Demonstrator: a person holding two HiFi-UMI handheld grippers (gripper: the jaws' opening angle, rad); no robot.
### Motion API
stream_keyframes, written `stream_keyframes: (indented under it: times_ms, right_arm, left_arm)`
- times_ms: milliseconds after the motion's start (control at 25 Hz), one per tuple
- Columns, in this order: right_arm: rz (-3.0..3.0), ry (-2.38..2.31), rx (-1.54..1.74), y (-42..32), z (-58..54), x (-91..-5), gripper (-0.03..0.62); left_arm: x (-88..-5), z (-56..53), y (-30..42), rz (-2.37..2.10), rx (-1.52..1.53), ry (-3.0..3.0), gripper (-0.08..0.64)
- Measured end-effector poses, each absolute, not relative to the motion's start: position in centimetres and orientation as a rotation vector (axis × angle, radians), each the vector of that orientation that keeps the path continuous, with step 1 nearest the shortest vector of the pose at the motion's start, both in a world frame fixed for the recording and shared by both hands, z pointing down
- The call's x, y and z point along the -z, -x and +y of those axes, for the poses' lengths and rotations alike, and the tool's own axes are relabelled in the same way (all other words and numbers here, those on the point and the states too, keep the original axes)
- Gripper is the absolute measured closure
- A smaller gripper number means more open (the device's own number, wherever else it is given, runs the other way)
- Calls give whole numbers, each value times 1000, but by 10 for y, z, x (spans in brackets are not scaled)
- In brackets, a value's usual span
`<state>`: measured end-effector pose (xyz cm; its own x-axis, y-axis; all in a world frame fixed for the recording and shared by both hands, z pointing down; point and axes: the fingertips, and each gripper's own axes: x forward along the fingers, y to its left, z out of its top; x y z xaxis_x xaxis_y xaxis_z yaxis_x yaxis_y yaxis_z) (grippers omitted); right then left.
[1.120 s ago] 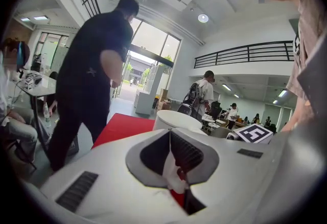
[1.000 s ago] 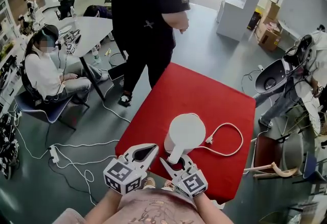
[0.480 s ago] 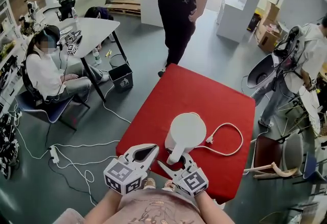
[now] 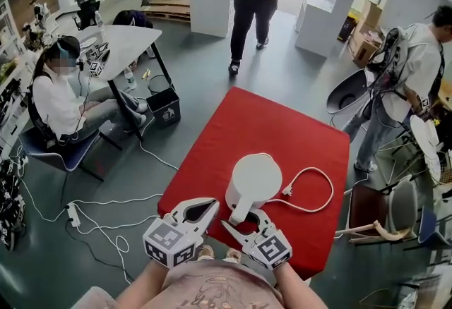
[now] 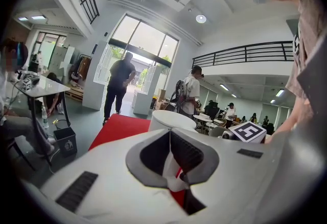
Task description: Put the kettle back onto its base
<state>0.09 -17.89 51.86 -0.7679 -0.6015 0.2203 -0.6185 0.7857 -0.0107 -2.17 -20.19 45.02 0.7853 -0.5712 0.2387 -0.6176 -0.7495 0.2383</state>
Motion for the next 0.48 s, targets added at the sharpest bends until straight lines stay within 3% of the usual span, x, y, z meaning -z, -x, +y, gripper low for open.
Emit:
stream_keyframes:
  times_ms: [480]
  right_arm:
    - [-2713,-1146,-147,-60,-159,-504,371]
  left_arm:
    - [-450,-201,10,-861,-224,-2694,571]
